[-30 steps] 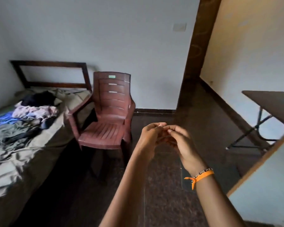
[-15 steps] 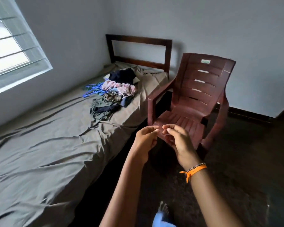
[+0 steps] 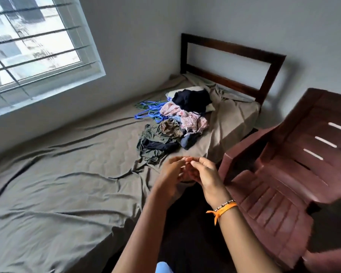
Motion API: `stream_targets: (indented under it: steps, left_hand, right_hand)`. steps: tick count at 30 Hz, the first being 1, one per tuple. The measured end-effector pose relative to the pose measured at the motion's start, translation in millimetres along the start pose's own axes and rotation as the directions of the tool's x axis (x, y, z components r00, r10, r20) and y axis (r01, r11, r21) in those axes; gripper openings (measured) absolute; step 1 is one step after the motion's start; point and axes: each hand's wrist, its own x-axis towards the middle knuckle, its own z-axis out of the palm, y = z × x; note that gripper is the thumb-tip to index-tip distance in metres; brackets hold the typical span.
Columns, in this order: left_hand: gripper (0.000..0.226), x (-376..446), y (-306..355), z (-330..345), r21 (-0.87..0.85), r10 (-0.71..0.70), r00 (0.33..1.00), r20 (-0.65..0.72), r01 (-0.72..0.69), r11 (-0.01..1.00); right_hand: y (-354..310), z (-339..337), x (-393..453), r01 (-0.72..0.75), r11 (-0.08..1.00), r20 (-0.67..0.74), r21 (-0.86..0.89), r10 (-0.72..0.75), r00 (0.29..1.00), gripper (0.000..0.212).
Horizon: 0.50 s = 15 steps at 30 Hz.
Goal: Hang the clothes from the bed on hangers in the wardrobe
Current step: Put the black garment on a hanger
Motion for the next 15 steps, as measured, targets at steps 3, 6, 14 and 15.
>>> stream_targets:
  steps: [3, 6, 14, 15]
  left_hand:
    - [0.018, 54, 14, -12, -0.022, -0.023, 0.999, -0.026, 0.022, 1.0]
    - [0.017, 122, 26, -27, -0.036, -0.039, 0.998, -0.048, 0.037, 0.999]
    - [0.013, 303, 75, -53, -0.043, -0.138, 0.99, 0.003, 0.138, 0.99]
    - [0.011, 320, 78, -54, -0.027, -0.15, 0.989, 0.013, 0.15, 0.988]
  right_hand:
    - [-4, 10, 57, -0.039, 0.997, 0.009, -0.062, 0.04, 0.999, 0.028]
    - [-10, 22, 119, -0.054, 0.992, 0.001, -0.115, 0.055, 0.998, 0.03]
    - [-32, 53, 282, -0.118, 0.982, -0.056, -0.147, 0.111, 0.992, 0.028]
    - [-31, 53, 301, -0.123, 0.981, -0.065, -0.147, 0.115, 0.991, 0.029]
